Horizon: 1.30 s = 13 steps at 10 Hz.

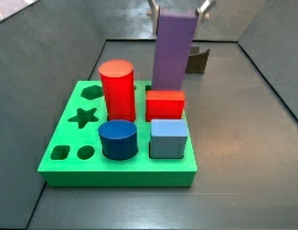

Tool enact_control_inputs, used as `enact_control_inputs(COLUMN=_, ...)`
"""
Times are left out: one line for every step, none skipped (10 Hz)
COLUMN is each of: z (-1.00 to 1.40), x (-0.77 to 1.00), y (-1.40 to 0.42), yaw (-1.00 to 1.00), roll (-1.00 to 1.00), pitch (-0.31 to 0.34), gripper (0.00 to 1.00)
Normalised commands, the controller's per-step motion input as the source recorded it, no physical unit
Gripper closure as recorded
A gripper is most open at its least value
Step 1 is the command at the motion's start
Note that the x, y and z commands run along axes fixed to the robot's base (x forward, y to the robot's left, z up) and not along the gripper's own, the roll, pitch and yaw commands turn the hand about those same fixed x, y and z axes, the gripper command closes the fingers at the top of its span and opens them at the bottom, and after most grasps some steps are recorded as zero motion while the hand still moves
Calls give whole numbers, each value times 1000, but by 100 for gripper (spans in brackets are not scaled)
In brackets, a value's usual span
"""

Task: Pick up the arch object. Move up. Place the arch object on the fixture. Regrasp the arch object. Move to above the board. Insert the arch object.
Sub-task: Insert the arch object.

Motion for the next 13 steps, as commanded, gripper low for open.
enact_control_inputs(z=-297, x=-29, y=0, yaw=31, roll=-54, pitch=-20, gripper=100)
enact_control_inputs(z=-234, x=-217, y=0, yaw=26, roll=-29, pitch=-27, gripper=100)
enact_control_inputs(z=-194, x=-391, y=46, yaw=0, roll=-29, pitch=-30, gripper=100)
enact_control_inputs(z=-160, x=-414, y=57, yaw=0, roll=-31, pitch=-20, gripper=100)
enact_control_inputs(z=-189, x=-331, y=26, yaw=0, roll=-59, pitch=-14, gripper=100)
enact_control_inputs(z=-366, x=0, y=0, yaw=0, roll=-36, pitch=0, gripper=100)
enact_control_inputs(z=-429, x=237, y=0, yaw=0, roll=-16, pitch=0, gripper=100)
enact_control_inputs(z=-546, x=300, y=0, yaw=-9, roll=-87, pitch=0, gripper=100)
enact_control_inputs(z=-557, x=334, y=0, yaw=-20, roll=-79, pitch=0, gripper=100)
enact_control_inputs(z=-489, x=209, y=0, yaw=-37, roll=-84, pitch=0, gripper=100)
enact_control_inputs(z=-454, x=37, y=0, yaw=-43, roll=-71, pitch=-19, gripper=100)
enact_control_inputs(z=-489, x=0, y=0, yaw=0, roll=-40, pitch=-39, gripper=100)
enact_control_inputs(z=-500, x=0, y=0, yaw=0, roll=-9, pitch=-40, gripper=100)
